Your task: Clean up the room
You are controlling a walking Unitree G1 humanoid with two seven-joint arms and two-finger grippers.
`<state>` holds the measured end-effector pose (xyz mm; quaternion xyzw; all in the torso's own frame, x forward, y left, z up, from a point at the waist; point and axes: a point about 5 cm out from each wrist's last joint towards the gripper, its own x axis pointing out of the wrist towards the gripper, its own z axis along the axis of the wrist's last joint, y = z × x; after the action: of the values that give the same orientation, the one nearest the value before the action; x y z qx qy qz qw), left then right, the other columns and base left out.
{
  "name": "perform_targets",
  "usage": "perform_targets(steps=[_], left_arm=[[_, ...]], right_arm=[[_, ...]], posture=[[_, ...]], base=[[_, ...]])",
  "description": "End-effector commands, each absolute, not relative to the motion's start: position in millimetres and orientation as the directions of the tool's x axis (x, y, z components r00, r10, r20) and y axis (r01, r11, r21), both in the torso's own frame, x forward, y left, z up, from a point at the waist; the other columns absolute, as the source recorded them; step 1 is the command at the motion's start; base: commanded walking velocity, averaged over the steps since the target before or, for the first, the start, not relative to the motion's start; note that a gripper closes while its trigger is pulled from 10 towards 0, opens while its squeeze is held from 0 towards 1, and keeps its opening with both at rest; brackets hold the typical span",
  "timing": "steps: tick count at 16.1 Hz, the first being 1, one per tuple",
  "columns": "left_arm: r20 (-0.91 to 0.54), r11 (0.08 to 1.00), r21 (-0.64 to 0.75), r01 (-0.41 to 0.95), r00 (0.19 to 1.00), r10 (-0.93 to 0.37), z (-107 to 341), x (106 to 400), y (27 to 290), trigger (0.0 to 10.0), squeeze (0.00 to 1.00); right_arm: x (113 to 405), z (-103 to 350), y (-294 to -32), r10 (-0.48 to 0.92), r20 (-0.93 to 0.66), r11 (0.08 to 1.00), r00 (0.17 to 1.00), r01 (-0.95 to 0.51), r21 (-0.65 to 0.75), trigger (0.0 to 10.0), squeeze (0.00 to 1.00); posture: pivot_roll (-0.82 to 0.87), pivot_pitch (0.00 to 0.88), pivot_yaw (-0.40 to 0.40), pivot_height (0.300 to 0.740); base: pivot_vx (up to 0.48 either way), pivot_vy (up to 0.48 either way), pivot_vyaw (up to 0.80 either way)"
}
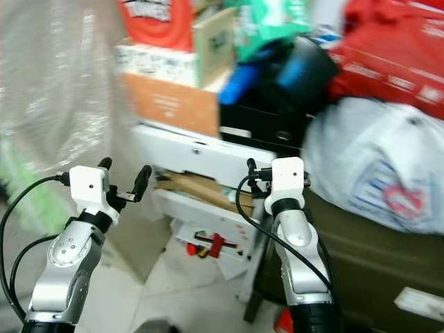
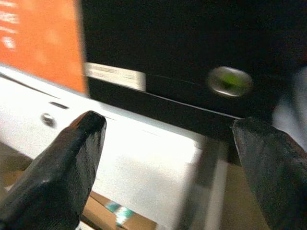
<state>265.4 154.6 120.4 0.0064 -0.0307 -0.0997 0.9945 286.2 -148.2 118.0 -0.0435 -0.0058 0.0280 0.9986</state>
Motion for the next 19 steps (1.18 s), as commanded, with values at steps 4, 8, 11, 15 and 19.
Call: perform_targets(steps=[4,8,11,15,19], left_arm=[[0.047,0.971,0.032,0.237,0.97,-0.239,118,262,151,10.0,0.0],[0.05,0.984,0.022,0.176,0.983,-0.177,118,261,159,10.0,0.0],[0.057,0.993,0.038,0.114,0.992,-0.116,120,251,173,10.0,0.0],[-0.013,0.997,0.057,0.049,0.999,-0.048,108,219,193,10.0,0.0],[0.024,0.999,0.035,0.033,0.999,-0.034,114,229,186,10.0,0.0]], right_arm=[[289,118,-142,0.078,0.008,0.994,0.997,-0.077,-0.082,10.0,0.0],[289,120,-141,0.08,0.023,0.993,0.997,-0.077,-0.091,10.0,0.0],[286,125,-144,0.077,0.04,0.993,0.996,-0.073,-0.092,10.0,0.0],[258,121,-162,0.08,0.01,0.989,0.997,-0.079,-0.128,10.0,0.0],[266,123,-160,0.091,0.018,0.986,0.996,-0.087,-0.14,10.0,0.0]], posture=[[0.03,0.0,-0.02,0.74],[0.03,0.0,-0.019,0.74],[0.04,0.0,-0.017,0.74],[0.05,0.0,-0.017,0.74],[0.04,0.0,-0.021,0.74]], base=[[0.0,0.0,0.8],[0.0,0.0,0.8],[0.0,0.0,0.8],[0.0,0.0,0.79],[0.0,0.0,0.79]])
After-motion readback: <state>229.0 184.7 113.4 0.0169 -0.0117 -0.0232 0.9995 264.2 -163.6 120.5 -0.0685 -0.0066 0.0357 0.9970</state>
